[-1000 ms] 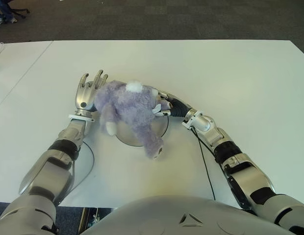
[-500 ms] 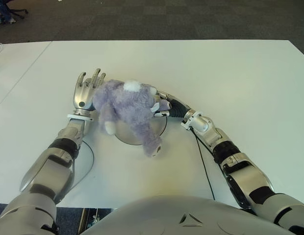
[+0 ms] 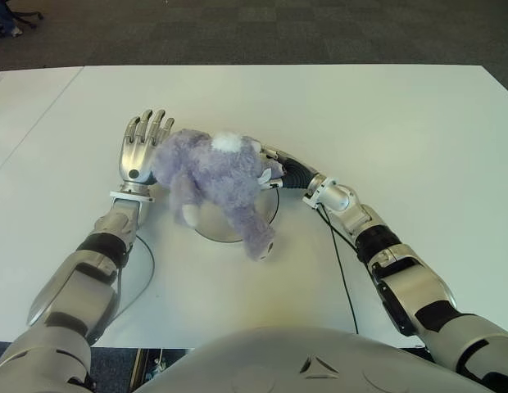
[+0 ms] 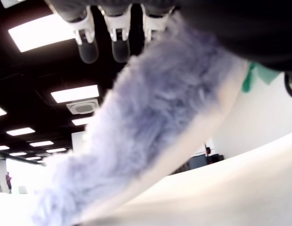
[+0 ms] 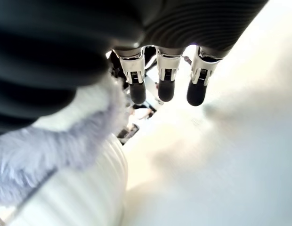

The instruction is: Put the doll into the plate.

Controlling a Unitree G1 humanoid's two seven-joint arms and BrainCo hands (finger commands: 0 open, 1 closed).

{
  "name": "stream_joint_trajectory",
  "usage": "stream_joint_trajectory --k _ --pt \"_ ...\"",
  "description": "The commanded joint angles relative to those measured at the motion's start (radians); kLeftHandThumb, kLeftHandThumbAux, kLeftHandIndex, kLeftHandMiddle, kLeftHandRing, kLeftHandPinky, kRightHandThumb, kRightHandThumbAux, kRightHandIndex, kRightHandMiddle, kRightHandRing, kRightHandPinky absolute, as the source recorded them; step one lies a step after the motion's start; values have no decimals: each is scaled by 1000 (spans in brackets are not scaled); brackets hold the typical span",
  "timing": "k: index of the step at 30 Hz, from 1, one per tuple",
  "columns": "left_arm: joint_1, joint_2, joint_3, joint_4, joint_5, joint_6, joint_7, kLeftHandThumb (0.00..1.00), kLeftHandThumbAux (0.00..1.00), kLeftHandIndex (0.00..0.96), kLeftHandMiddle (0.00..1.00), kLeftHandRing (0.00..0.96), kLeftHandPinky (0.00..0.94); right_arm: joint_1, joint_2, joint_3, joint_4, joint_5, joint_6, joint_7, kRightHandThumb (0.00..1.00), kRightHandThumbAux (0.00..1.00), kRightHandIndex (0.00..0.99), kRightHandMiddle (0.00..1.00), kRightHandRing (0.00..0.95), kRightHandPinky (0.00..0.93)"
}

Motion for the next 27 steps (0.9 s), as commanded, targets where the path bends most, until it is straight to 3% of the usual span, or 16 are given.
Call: stream_joint_trajectory --k 1,12,27 --pt "100 -17 -9 -52 -13 -30 0 52 121 0 0 0 0 11 -10 -19 -90 71 -17 73 0 349 0 0 0 0" --pt "121 -11 10 -88 -6 -26 -18 51 121 0 0 0 0 93 -41 -53 -276 175 -34 147 0 328 0 0 0 0" --pt "137 -2 18 -111 -5 -26 -22 51 121 0 0 0 0 129 -53 -93 -305 218 -36 169 0 328 0 0 0 0"
